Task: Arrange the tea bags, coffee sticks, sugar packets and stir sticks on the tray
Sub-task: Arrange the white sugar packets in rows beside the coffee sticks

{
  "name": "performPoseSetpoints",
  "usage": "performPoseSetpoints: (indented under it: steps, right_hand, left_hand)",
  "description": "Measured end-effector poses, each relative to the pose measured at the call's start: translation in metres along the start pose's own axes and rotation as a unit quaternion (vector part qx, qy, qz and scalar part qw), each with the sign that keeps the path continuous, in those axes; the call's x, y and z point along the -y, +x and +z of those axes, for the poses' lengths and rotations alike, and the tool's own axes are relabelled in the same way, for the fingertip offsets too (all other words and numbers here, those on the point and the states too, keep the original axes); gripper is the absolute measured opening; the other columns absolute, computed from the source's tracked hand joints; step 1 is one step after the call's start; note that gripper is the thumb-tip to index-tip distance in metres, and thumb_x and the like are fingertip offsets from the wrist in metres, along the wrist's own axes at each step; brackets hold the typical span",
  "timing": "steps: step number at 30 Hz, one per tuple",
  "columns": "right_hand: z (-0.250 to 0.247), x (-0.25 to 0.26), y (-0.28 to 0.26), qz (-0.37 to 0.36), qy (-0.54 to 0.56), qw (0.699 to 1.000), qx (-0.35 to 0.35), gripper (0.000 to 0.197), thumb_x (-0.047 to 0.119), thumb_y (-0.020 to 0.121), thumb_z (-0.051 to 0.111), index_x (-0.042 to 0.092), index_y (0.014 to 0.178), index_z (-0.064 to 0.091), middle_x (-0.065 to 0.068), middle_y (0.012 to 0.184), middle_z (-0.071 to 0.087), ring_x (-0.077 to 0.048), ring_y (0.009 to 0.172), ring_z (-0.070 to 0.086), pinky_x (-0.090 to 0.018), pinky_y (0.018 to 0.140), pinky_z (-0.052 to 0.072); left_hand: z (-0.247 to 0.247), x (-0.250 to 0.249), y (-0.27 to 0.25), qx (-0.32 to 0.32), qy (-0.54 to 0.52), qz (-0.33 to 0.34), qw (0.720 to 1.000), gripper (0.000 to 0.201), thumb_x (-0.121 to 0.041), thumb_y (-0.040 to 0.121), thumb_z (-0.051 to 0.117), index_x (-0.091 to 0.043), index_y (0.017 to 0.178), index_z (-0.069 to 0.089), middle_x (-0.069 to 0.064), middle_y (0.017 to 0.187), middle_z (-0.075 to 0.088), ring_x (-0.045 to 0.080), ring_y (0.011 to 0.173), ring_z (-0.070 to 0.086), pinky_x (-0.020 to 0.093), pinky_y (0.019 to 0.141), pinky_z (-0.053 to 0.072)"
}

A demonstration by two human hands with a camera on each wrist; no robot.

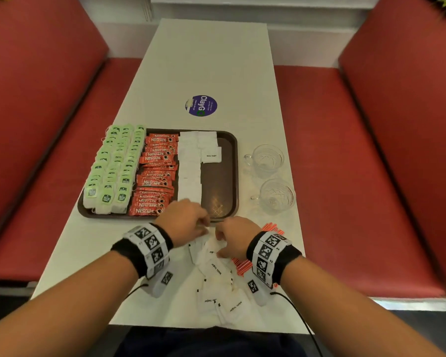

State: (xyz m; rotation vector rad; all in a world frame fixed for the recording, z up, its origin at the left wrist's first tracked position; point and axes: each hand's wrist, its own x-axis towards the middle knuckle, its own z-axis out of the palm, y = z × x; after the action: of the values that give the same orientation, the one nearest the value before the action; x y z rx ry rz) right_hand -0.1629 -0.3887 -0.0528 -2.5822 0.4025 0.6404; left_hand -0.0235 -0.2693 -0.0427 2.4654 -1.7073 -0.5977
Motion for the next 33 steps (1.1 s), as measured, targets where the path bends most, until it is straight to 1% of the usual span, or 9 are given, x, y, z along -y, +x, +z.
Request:
performPoseSetpoints:
  steps: [5, 13, 16, 19, 23, 27, 28, 30, 33]
  right_hand:
    - [0.006, 0.008, 0.002, 0.014, -0.016, 1.0, 0.0, 0.035, 0.042, 0.082, 0.075, 0.018, 0.106, 0.067, -0.003, 0.106, 0.062, -0.023, 0.096, 0.059, -0.035, 0.082, 0.052]
    - [0.008, 0.01, 0.002, 0.014, -0.021, 0.999, 0.02, 0.028, 0.035, 0.087, 0.073, 0.013, 0.104, 0.069, -0.006, 0.105, 0.066, -0.025, 0.097, 0.062, -0.034, 0.084, 0.051]
    - [0.006, 0.01, -0.001, -0.002, -0.028, 0.999, 0.017, 0.014, 0.029, 0.088, 0.069, 0.016, 0.09, 0.064, -0.005, 0.094, 0.064, -0.025, 0.088, 0.058, -0.03, 0.072, 0.047]
    - [0.005, 0.006, -0.004, -0.003, 0.016, 1.0, -0.013, 0.02, 0.02, 0.082, 0.065, 0.02, 0.072, 0.048, 0.001, 0.076, 0.052, -0.021, 0.075, 0.051, -0.025, 0.056, 0.035]
    - [-0.005, -0.002, -0.01, 0.003, 0.097, 0.993, -0.067, 0.018, 0.012, 0.082, 0.062, 0.019, 0.088, 0.047, 0.003, 0.08, 0.052, -0.019, 0.074, 0.05, -0.026, 0.057, 0.036]
    - [-0.014, -0.009, -0.013, 0.004, 0.139, 0.986, -0.091, 0.026, 0.011, 0.083, 0.062, 0.021, 0.105, 0.05, 0.001, 0.092, 0.059, -0.018, 0.081, 0.055, -0.029, 0.068, 0.044]
    - [-0.016, -0.01, -0.013, 0.0, 0.136, 0.986, -0.094, 0.024, 0.01, 0.083, 0.063, 0.02, 0.102, 0.054, 0.003, 0.091, 0.059, -0.015, 0.08, 0.054, -0.028, 0.069, 0.043]
    - [-0.02, -0.011, -0.014, -0.003, 0.135, 0.986, -0.099, 0.018, 0.006, 0.082, 0.062, 0.022, 0.085, 0.053, 0.008, 0.079, 0.053, -0.009, 0.071, 0.048, -0.025, 0.064, 0.038]
    - [-0.025, -0.009, -0.011, 0.0, 0.16, 0.98, -0.115, 0.035, -0.001, 0.085, 0.051, 0.026, 0.067, 0.039, 0.009, 0.07, 0.045, -0.004, 0.063, 0.041, -0.021, 0.058, 0.033]
  left_hand:
    - [0.028, 0.001, -0.013, 0.024, -0.009, -0.014, 1.0, 0.019, -0.043, 0.091, 0.062, -0.033, 0.104, 0.072, -0.013, 0.102, 0.067, 0.012, 0.1, 0.058, 0.034, 0.088, 0.048]
    - [0.032, -0.004, -0.015, 0.034, 0.01, -0.02, 0.999, 0.022, -0.035, 0.094, 0.059, -0.032, 0.113, 0.068, -0.009, 0.11, 0.065, 0.015, 0.106, 0.057, 0.035, 0.091, 0.046]
    - [0.031, -0.007, -0.015, 0.031, 0.001, -0.023, 0.999, 0.016, -0.035, 0.093, 0.061, -0.03, 0.106, 0.068, -0.009, 0.106, 0.066, 0.015, 0.103, 0.058, 0.033, 0.09, 0.045]
    - [0.028, -0.009, -0.014, 0.035, -0.012, -0.018, 0.999, 0.012, -0.03, 0.091, 0.061, -0.028, 0.101, 0.067, -0.009, 0.102, 0.067, 0.014, 0.099, 0.058, 0.028, 0.084, 0.042]
    - [0.021, -0.007, -0.014, 0.025, -0.1, -0.03, 0.994, 0.004, -0.029, 0.088, 0.065, -0.028, 0.092, 0.063, -0.011, 0.092, 0.065, 0.01, 0.084, 0.058, 0.024, 0.073, 0.044]
    - [0.008, -0.002, -0.013, -0.046, -0.209, -0.04, 0.976, 0.015, -0.021, 0.09, 0.066, -0.036, 0.095, 0.063, -0.014, 0.083, 0.065, 0.004, 0.075, 0.061, 0.023, 0.07, 0.05]
    - [0.004, -0.001, -0.013, -0.063, -0.217, -0.034, 0.973, 0.019, -0.02, 0.092, 0.064, -0.038, 0.096, 0.063, -0.014, 0.084, 0.065, 0.004, 0.075, 0.061, 0.023, 0.07, 0.051]
    - [-0.003, 0.001, -0.013, -0.089, -0.221, -0.019, 0.971, 0.027, -0.016, 0.095, 0.058, -0.042, 0.101, 0.064, -0.012, 0.092, 0.065, 0.007, 0.082, 0.06, 0.025, 0.074, 0.05]
    - [-0.013, 0.005, -0.009, -0.105, -0.214, -0.006, 0.971, 0.03, -0.014, 0.099, 0.052, -0.036, 0.114, 0.067, -0.007, 0.101, 0.061, 0.008, 0.089, 0.057, 0.028, 0.081, 0.046]
